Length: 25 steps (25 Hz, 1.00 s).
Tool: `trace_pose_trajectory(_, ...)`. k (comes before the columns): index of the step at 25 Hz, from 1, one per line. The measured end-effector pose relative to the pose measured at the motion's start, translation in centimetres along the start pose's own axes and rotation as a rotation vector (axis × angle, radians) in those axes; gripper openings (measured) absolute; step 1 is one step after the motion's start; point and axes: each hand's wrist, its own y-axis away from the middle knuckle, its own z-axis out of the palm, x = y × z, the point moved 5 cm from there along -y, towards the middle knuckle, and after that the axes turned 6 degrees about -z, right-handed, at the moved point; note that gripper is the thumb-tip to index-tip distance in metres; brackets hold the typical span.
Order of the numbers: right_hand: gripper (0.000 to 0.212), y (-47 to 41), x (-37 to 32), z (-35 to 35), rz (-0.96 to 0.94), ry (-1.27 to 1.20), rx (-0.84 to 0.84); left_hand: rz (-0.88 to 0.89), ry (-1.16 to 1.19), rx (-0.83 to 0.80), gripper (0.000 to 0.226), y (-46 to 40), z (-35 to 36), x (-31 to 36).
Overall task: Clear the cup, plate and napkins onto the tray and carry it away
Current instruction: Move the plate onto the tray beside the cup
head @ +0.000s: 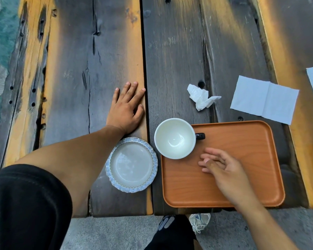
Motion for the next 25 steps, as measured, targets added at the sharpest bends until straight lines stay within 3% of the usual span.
trace_pose_trajectory(4,0.027,3.6,0.8,2.0,0.092,-0.194,0.136,-0.001,0.009,0.005,0.060,0.0,0.0,-0.1)
trace_pose_trajectory(9,0.022,6.1,1.5,6.7,0.176,-0.225,0.089,-0.001,0.009,-0.007,0.059,-0.1,0.0,0.0)
trace_pose_trajectory(15,0.018,7.9,2.4,11.3,0.192,-0.145,0.115,-0.005,0.011,-0.044,0.060,0.0,0.0,0.2)
trace_pose_trajectory(21,0.030,8.4,1.7,14.4,0.174,0.021,0.106,-0.014,-0.008,-0.063,0.061,0.0,0.0,0.2)
trace_pose_trajectory(25,0.017,8.1,1.2,15.7,0.167,0.034,0.176,-0.017,-0.013,-0.068,0.062,0.0,0.0,0.2)
